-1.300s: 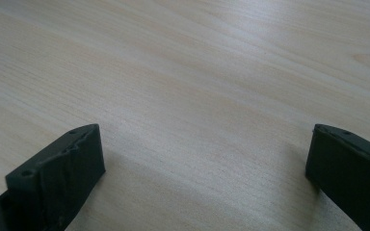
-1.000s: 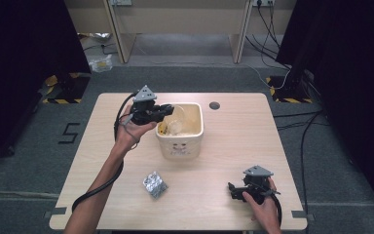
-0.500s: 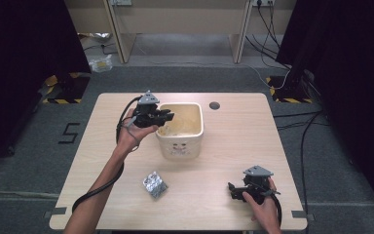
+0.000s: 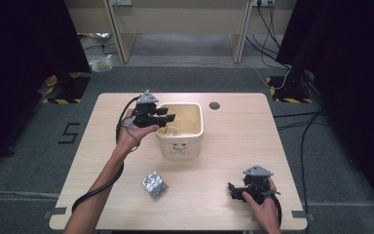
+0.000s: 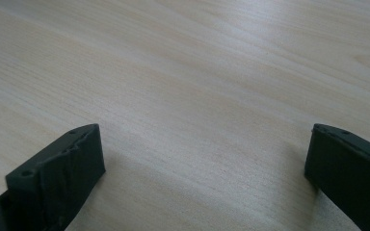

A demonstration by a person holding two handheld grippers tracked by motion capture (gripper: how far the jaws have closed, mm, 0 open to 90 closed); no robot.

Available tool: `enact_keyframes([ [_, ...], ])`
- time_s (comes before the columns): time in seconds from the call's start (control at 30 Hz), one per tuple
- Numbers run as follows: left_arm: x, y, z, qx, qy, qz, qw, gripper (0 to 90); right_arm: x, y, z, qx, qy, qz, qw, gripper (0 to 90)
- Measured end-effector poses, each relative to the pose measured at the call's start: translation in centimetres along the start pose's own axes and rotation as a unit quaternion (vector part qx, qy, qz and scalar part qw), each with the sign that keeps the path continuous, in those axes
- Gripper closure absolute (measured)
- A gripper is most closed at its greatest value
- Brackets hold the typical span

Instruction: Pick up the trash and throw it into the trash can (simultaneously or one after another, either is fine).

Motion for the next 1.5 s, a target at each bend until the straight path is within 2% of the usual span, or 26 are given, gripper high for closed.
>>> enact_keyframes([
  [0.33, 0.2, 2.1, 0.7, 0.006, 0.041, -0.001, 0.9991, 31.3, 0.0, 0.0, 0.0, 0.0, 0.0, 0.0, 1.0, 0.6],
  [0.53, 0.6, 3.3, 1.1, 0.011, 0.048, 0.004, 0.9988, 24.4, 0.0, 0.0, 0.0, -0.001, 0.0, 0.001, 1.0, 0.5],
  [0.67, 1.0, 3.9, 1.3, 0.007, 0.05, 0.006, 0.9987, 17.5, 0.0, 0.0, 0.0, -0.001, 0.0, 0.001, 1.0, 0.5],
  [0.83, 1.6, 4.8, 1.6, 0.017, 0.048, 0.006, 0.9987, 15.7, 0.0, 0.0, 0.0, -0.001, 0.001, 0.001, 1.0, 0.4],
  [1.03, 2.5, 6.0, 1.9, 0.019, 0.042, 0.002, 0.9989, 15.2, 0.0, 0.0, 0.0, -0.002, 0.0, 0.001, 1.0, 0.3],
  [1.5, 5.1, 7.0, 2.2, 0.018, 0.046, 0.006, 0.9987, 15.2, 0.0, 0.0, 0.0, -0.002, -0.002, 0.001, 1.0, 0.2],
])
Point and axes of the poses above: each handheld gripper's, and its own axes: y roughly backward along the jaws, x roughly out of its underside, z roughly to its left, the point moved 2 cm from there along -y, roughly forward along the jaws, and after that the axes turned 13 degrees about -x, right-handed, at the moved point
